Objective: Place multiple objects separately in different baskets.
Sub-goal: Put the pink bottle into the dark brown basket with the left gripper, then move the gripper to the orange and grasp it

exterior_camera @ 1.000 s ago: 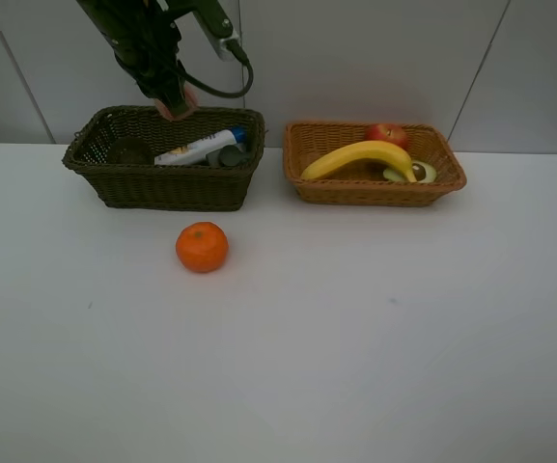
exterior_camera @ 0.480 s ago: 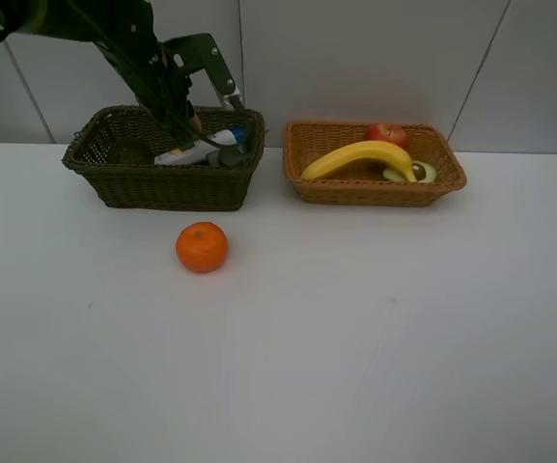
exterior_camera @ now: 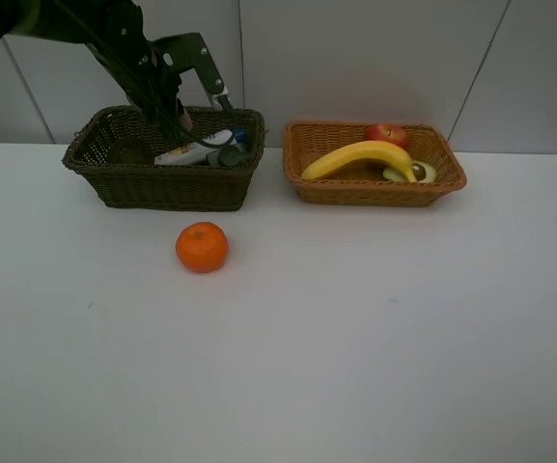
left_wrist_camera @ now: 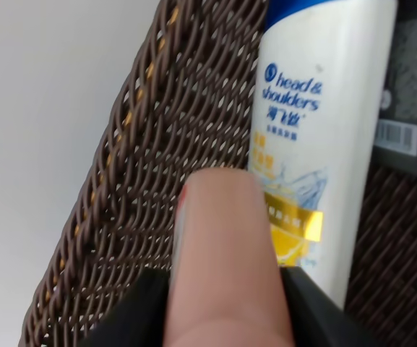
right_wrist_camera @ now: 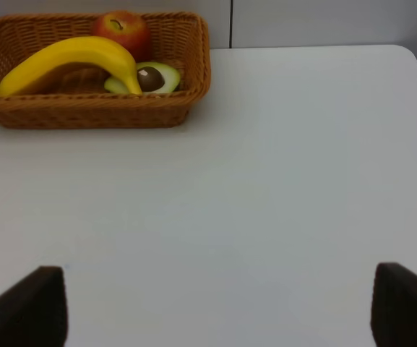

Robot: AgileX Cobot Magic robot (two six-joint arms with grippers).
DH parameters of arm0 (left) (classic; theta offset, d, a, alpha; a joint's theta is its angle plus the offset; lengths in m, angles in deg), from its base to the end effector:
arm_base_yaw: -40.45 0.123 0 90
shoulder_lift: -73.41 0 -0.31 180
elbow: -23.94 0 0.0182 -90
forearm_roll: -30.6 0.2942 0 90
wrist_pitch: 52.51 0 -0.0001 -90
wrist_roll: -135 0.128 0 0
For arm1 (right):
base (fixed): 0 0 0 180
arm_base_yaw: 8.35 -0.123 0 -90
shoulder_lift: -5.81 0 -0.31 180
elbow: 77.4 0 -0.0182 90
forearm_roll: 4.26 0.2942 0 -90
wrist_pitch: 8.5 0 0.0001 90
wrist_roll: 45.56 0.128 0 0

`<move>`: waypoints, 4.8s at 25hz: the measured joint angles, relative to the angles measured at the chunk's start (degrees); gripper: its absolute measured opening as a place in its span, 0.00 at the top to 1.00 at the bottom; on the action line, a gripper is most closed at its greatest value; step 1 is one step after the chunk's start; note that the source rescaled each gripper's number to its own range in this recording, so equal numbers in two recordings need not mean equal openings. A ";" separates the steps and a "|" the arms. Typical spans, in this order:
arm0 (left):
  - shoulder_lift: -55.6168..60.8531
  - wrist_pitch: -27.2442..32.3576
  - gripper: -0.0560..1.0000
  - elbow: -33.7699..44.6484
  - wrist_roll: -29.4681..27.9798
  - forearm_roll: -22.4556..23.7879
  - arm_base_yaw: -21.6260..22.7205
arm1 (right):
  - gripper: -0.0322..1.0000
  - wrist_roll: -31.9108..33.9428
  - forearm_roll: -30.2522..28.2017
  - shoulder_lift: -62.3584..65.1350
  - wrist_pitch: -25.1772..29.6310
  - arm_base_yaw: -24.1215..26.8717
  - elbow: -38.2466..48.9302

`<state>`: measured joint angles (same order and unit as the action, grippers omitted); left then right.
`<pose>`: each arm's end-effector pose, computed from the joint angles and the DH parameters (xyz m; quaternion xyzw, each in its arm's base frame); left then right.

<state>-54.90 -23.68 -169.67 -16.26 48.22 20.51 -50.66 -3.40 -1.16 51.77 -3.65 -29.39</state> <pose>0.5180 -0.1680 0.1595 0.4819 0.8122 0.1355 0.2997 0.0385 -0.0015 0.2897 -0.0033 0.8445 -0.0383 0.5341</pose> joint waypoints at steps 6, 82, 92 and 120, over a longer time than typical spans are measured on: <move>0.00 -0.02 0.53 0.00 0.00 0.04 0.00 | 0.18 0.00 0.00 0.00 0.00 0.00 0.00; 25.39 17.08 0.00 15.01 -20.85 -19.18 0.00 | 0.18 0.00 0.00 0.00 0.00 0.00 0.00; 26.89 17.67 0.00 23.25 -23.97 -22.78 -2.18 | 0.18 0.00 0.00 0.00 0.00 0.00 0.00; 11.01 7.69 0.00 25.88 -25.37 -28.67 -6.41 | 0.18 0.00 0.00 0.00 0.00 0.00 0.00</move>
<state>-43.89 -15.98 -143.79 -41.63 19.54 14.10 -50.66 -3.40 -1.16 51.77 -3.65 -29.39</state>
